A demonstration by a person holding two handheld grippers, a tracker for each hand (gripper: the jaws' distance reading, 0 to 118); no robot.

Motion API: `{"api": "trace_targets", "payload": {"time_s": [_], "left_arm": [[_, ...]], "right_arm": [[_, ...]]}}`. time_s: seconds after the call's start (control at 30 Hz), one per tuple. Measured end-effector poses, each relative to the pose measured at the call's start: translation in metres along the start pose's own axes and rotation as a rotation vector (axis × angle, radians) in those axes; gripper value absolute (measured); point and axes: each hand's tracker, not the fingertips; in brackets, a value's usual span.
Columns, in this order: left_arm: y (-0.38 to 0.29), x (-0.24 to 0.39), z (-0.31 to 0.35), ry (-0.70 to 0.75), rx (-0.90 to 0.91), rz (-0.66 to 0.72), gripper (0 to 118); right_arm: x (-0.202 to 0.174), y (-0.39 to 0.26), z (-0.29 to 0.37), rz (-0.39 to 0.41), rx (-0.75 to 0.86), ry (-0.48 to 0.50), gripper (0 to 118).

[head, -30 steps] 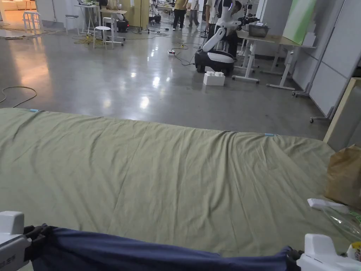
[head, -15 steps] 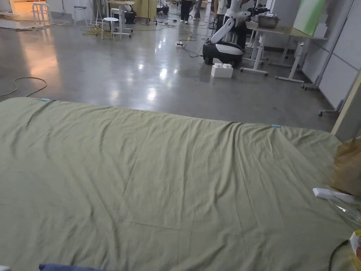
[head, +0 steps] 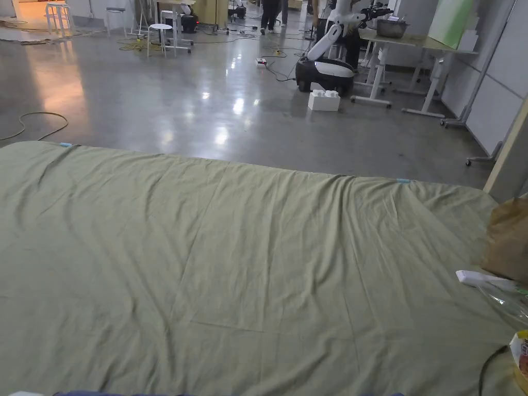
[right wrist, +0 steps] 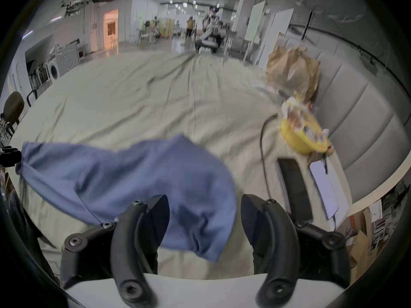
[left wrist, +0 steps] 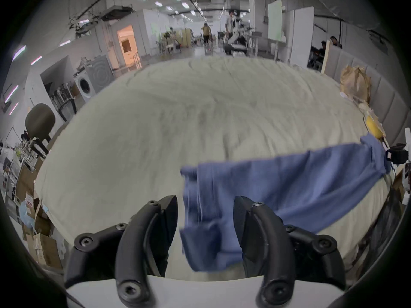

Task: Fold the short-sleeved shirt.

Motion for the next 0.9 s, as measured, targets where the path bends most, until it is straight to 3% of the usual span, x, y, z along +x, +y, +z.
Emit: {"api": "trace_targets", "payload": {"time_s": [0.1, 0.43, 0.47, 0.6, 0.7, 0.9], "left_arm": [[0.021, 0.004, 0.011, -0.013, 0.113, 0.035, 53], [0.093, 0.058, 0.059, 0.029, 0.535, 0.033, 52], [0.096, 0.063, 0.064, 0.039, 0.570, 0.028, 50], [0.100, 0.070, 0.068, 0.071, 0.669, 0.040, 17], [0.099, 0.076, 0.075, 0.081, 0.710, 0.055, 5], [0.093, 0.072, 0.079, 0.082, 0.726, 0.079, 1]], "right_arm": [[-0.008, 0.028, 0.020, -0.011, 0.168, -0.013, 81], [-0.070, 0.094, 0.059, -0.101, 0.651, 0.009, 79], [-0.076, 0.098, 0.064, -0.091, 0.694, -0.004, 75], [-0.092, 0.108, 0.072, -0.110, 0.764, -0.007, 18], [-0.095, 0.112, 0.070, -0.137, 0.768, 0.024, 5], [-0.102, 0.109, 0.073, -0.108, 0.827, -0.011, 1]]}}
